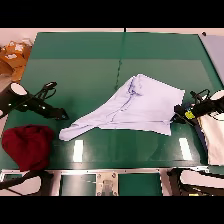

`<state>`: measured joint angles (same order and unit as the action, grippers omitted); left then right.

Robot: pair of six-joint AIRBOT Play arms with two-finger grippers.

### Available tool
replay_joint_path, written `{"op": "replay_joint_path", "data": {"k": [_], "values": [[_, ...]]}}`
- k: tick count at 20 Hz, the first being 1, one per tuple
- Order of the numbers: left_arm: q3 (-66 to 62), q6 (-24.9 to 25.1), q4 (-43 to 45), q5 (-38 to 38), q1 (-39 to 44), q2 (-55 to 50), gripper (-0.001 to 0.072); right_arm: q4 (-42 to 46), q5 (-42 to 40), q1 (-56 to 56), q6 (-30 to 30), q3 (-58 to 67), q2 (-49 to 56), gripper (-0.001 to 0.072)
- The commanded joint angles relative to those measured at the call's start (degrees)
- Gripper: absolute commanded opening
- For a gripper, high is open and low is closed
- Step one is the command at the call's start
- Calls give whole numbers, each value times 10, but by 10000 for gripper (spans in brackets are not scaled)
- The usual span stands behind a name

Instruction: Fold the shirts.

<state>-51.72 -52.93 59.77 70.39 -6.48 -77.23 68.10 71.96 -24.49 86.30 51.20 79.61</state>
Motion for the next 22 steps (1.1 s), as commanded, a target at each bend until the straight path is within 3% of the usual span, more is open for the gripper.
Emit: {"op": "replay_joint_path", "data": {"k": [1,2,4,5,6,7,8,11,15,22], "values": [[3,36,-13,11,38,-30,709,-15,-5,-5,0,-7,-4,9],[3,40,-11,12,59,-30,709,-16,-6,-5,0,-7,-4,9],[2,42,1,11,89,-31,440,-16,-8,-5,0,-7,-4,10],[2,52,2,11,99,-33,379,-16,-8,-5,0,-7,-4,13],[2,56,2,4,107,-33,358,-14,-5,-6,0,-6,-4,111],[2,56,2,-3,111,-33,358,-14,6,-10,0,-2,-5,259],[2,56,0,-6,111,-33,358,-13,28,-17,0,5,-9,292],[2,60,12,2,111,-33,358,17,70,-51,2,5,-53,292],[2,61,11,-2,111,-33,358,36,35,-73,2,-75,-114,292],[2,58,8,19,111,-33,358,-101,-58,-70,-86,-149,-52,292]]}}
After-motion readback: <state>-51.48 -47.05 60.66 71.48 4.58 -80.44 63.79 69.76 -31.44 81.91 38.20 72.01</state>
